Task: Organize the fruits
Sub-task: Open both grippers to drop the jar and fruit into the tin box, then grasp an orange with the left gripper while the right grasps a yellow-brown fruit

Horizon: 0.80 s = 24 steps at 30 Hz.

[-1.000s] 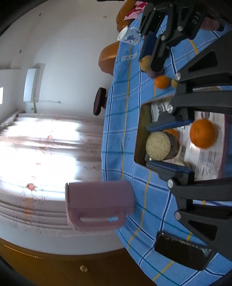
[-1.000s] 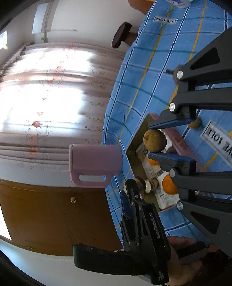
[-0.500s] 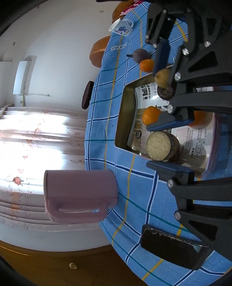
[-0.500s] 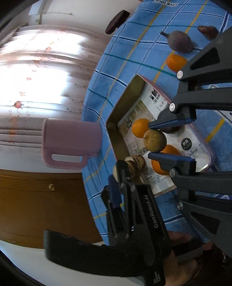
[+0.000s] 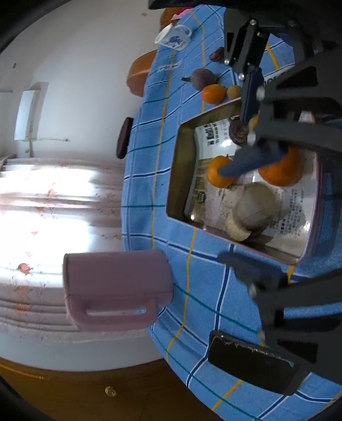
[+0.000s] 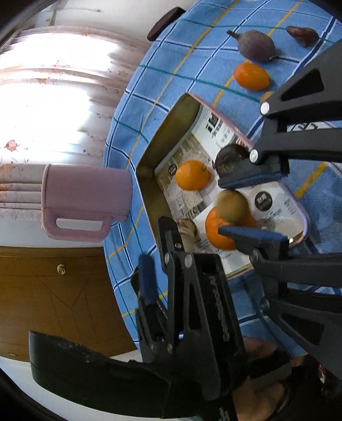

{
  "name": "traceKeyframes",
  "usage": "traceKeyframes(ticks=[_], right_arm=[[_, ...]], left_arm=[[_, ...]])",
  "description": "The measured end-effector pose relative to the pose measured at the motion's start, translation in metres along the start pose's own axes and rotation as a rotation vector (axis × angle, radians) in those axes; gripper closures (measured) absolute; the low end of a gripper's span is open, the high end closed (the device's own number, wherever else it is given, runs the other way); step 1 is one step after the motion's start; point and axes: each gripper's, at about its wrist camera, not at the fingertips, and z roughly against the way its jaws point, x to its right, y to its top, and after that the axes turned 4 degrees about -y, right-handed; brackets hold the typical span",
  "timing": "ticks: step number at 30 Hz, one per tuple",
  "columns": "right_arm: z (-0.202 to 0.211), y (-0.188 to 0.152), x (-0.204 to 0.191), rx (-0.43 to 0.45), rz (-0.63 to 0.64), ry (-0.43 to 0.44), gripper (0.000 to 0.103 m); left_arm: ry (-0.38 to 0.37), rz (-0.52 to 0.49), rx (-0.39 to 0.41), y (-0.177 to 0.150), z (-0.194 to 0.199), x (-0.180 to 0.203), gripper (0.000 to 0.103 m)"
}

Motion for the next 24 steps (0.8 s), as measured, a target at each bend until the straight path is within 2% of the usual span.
traceKeyframes(ticks=[5, 7, 9, 11, 14, 21, 24], right_arm=[[0.031, -0.005, 0.024, 0.061, -0.046, -0.046, 0.061], [0.041, -0.01, 0.041, 0.067, -0.073, -0.096, 0.055], [0.043, -0.016, 0.059, 0.043, -0.101, -0.171, 0.051], [0.039, -0.02, 0.072, 0.015, -0.129, -0.205, 0.051], [0.03, -0.023, 0.079, -0.016, -0.145, -0.216, 0.051], [0.002, -0.023, 0.07, -0.105, -0.082, -0.241, 0.051], [-0.009, -0.026, 0.068, -0.155, -0.066, -0.239, 0.055]], left_arm=[[-0.013, 0.027, 0.052, 0.002, 0.011, -0.002, 0.019], [-0.014, 0.032, 0.062, 0.003, 0.014, -0.002, 0.013], [-0.011, 0.038, 0.078, 0.002, 0.016, -0.002, 0.01], [-0.017, 0.044, 0.082, 0.001, 0.016, -0.001, 0.009], [-0.025, 0.043, 0.081, 0.0, 0.016, 0.001, 0.009], [-0.031, 0.036, 0.08, -0.002, 0.016, 0.004, 0.006], [-0.033, 0.031, 0.074, -0.003, 0.015, 0.007, 0.006]])
